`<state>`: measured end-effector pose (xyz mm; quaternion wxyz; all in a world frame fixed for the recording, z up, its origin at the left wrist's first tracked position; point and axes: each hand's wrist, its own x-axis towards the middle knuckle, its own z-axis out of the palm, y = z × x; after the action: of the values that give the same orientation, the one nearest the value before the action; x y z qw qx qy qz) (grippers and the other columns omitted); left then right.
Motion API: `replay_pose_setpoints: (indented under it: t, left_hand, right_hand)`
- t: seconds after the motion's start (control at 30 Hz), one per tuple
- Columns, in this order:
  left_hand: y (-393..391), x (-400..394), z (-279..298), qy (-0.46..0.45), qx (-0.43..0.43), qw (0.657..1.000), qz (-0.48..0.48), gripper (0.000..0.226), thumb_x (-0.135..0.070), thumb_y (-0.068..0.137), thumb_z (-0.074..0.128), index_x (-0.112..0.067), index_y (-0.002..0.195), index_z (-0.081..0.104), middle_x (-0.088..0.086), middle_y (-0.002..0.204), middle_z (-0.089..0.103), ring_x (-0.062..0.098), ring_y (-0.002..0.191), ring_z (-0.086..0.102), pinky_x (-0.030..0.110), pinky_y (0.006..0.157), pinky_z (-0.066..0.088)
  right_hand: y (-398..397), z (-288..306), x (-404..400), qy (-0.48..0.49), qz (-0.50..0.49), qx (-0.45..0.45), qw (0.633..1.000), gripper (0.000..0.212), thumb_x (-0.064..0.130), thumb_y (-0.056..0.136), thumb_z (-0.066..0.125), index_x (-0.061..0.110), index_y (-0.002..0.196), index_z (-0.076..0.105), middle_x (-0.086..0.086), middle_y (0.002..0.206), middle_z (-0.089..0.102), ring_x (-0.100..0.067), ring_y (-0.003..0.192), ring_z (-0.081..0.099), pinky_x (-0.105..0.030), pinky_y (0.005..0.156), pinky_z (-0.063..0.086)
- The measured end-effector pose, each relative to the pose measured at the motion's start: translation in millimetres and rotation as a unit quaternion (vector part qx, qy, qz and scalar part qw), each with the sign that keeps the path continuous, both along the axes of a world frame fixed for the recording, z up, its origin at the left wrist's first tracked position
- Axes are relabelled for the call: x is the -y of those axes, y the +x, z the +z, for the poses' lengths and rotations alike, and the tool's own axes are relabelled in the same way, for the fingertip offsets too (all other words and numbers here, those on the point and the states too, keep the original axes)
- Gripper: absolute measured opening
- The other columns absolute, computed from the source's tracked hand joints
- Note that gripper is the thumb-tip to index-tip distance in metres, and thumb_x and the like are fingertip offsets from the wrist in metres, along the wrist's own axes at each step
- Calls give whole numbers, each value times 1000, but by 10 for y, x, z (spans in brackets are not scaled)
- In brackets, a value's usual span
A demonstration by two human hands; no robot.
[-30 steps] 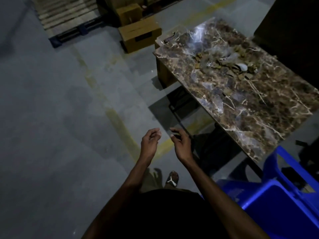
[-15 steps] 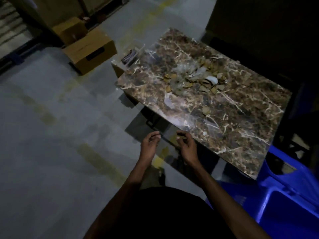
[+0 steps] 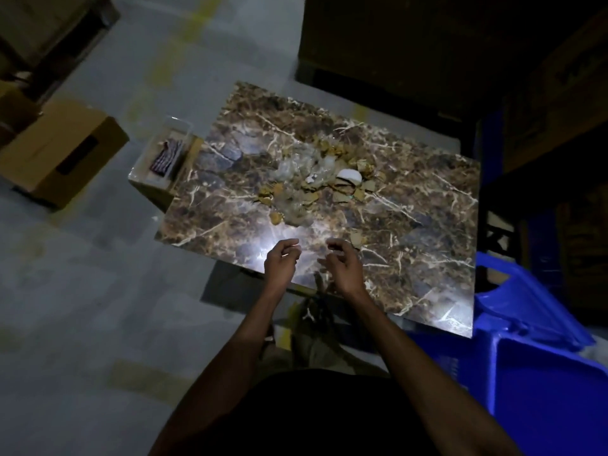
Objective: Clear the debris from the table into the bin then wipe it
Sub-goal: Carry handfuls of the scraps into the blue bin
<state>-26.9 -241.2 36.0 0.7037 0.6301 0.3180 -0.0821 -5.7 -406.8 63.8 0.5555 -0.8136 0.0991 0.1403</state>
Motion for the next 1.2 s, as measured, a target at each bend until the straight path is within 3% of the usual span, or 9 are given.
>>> replay_pose_setpoints:
  t: [0.07, 0.17, 0.3, 0.43, 0.53, 0.8, 0.9, 1.03, 1.2]
  left_hand:
    - [174, -23, -21, -5, -11, 1000, 7, 14, -22, 90, 68, -29, 100, 76, -3, 71, 65, 19, 60, 53, 30, 60, 41]
    - [384, -45, 57, -10, -33, 999, 28, 13, -18, 92, 68, -21, 102, 76, 1, 72, 65, 23, 65, 54, 35, 62, 43]
    - [575, -135, 33, 51, -72, 994, 62, 13, -16, 87, 69, -18, 99, 72, 9, 88, 68, 22, 69, 61, 35, 65, 51]
    - [687, -328, -363, 129, -120, 982, 68, 45, -23, 79, 69, -15, 122, 58, 18, 107, 68, 36, 96, 68, 48, 88, 59]
    - [740, -373, -459, 150, -170, 973, 48, 53, -22, 80, 69, -15, 131, 54, 14, 114, 68, 35, 101, 67, 40, 87, 56]
    - [1096, -155, -196, 104, -161, 981, -25, 57, 3, 83, 69, 6, 137, 52, 3, 85, 64, 8, 67, 56, 13, 53, 45]
    - [1201, -167, -278, 75, -164, 982, -60, 47, -1, 86, 65, 7, 132, 58, 4, 91, 66, 16, 77, 61, 23, 68, 48]
    - [1231, -461, -436, 135, -200, 969, 51, 48, -35, 74, 55, -6, 108, 74, 16, 95, 76, 37, 91, 71, 47, 89, 59]
    - [1370, -834, -395, 182, -123, 975, 45, 37, -10, 91, 65, 2, 125, 59, 29, 118, 61, 41, 106, 62, 38, 86, 50]
  right_hand:
    - [157, -79, 26, -4, -15, 2, 1000, 22, 13, 98, 62, 16, 119, 67, -9, 116, 67, -8, 92, 71, -38, 80, 63]
    - [395, -221, 123, -42, -22, 12, 999, 17, 7, 98, 64, 13, 114, 66, -9, 116, 66, -4, 89, 65, -21, 74, 55]
    - [609, -517, 267, -144, -92, -1, 985, 18, 0, 91, 64, 4, 108, 60, -22, 117, 58, -35, 104, 59, -33, 85, 42]
    - [699, -679, 372, -226, -110, -82, 964, 46, 7, 88, 70, -10, 127, 50, -29, 133, 46, -45, 124, 47, -43, 104, 36]
    - [763, -762, 348, -227, -70, -106, 965, 52, 7, 86, 71, -12, 128, 48, -30, 136, 42, -48, 124, 47, -45, 106, 37]
    - [954, -686, -201, -92, 24, -62, 994, 37, 1, 89, 67, 2, 122, 52, -11, 123, 40, -27, 108, 53, -23, 89, 38]
    - [1010, -671, -396, -62, 55, -76, 994, 40, -1, 88, 63, 7, 126, 55, -4, 121, 41, -23, 104, 54, -23, 85, 41]
    - [1037, -679, -455, -71, -47, -37, 996, 39, -12, 76, 54, 9, 109, 56, -2, 117, 42, -22, 107, 52, -33, 92, 45]
    - [1079, -687, -526, -102, -100, -11, 990, 34, 3, 95, 62, 6, 128, 54, -9, 127, 42, -17, 114, 43, -13, 86, 31]
